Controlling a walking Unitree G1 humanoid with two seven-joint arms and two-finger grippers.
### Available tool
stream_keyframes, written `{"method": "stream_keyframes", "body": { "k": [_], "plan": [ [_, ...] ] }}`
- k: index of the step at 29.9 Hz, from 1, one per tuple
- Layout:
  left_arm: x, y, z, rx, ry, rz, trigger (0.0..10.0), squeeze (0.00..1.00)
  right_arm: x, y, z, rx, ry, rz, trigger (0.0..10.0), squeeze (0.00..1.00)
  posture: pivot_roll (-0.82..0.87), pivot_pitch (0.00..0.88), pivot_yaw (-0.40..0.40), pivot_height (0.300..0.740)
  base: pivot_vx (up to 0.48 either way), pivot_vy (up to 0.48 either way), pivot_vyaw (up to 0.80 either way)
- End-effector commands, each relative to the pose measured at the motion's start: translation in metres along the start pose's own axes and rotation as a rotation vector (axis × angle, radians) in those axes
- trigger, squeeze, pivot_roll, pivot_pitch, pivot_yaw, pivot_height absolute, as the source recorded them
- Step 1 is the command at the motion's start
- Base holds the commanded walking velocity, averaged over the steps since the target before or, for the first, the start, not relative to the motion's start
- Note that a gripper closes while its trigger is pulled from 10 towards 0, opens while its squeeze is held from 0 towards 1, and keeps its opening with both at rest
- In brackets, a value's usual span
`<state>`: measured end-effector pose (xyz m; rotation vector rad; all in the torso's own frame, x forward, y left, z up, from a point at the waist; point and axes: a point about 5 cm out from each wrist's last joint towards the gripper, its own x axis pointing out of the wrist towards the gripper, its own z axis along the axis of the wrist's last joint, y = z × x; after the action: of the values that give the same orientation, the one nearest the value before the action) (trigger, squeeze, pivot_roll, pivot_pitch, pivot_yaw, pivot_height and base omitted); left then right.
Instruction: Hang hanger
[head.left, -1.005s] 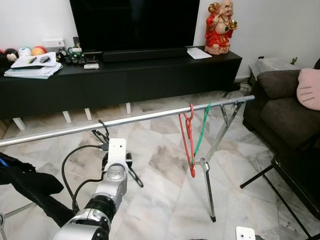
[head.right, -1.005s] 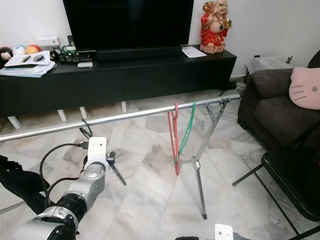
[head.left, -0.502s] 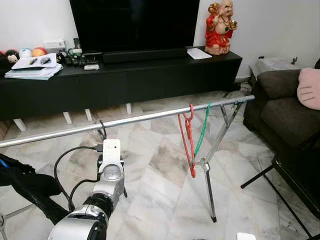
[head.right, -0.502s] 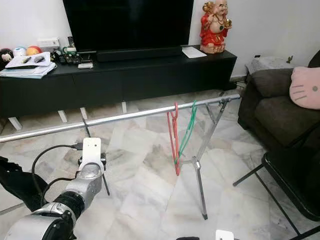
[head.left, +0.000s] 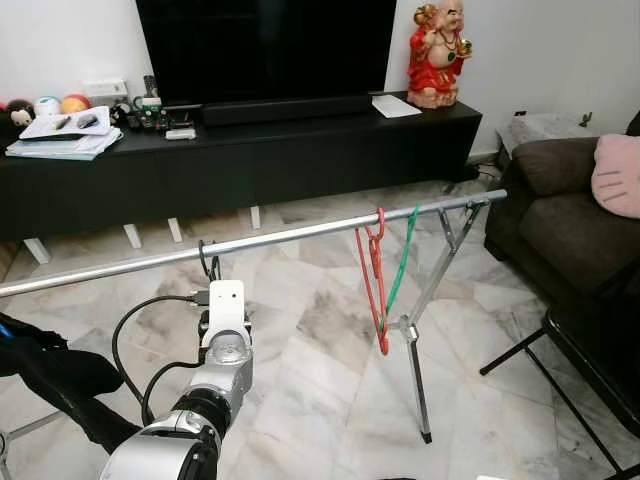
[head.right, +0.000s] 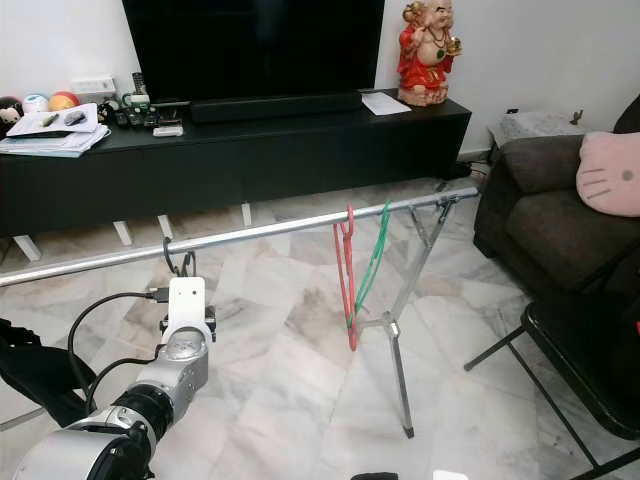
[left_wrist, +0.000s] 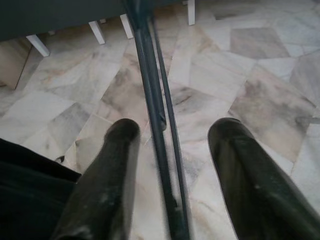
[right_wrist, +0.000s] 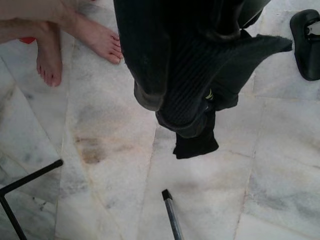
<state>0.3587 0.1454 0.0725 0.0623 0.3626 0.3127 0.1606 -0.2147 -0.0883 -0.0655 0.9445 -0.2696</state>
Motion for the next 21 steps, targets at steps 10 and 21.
{"method": "stream_keyframes", "body": {
  "k": [10,21],
  "plan": [
    [-0.001,0.004,-0.011,0.0,0.029,0.032,0.0,0.0,-0.003,-0.006,-0.01,-0.016,-0.007,-0.006,10.0,0.0,-0.08,0.034,0.017,0.74,0.0,0.0,0.0],
    [0.0,0.009,-0.013,-0.002,0.042,0.054,0.0,0.0,-0.003,-0.002,-0.01,-0.025,-0.002,0.0,10.0,0.0,-0.07,0.031,0.017,0.74,0.0,0.0,0.0]
  ]
}}
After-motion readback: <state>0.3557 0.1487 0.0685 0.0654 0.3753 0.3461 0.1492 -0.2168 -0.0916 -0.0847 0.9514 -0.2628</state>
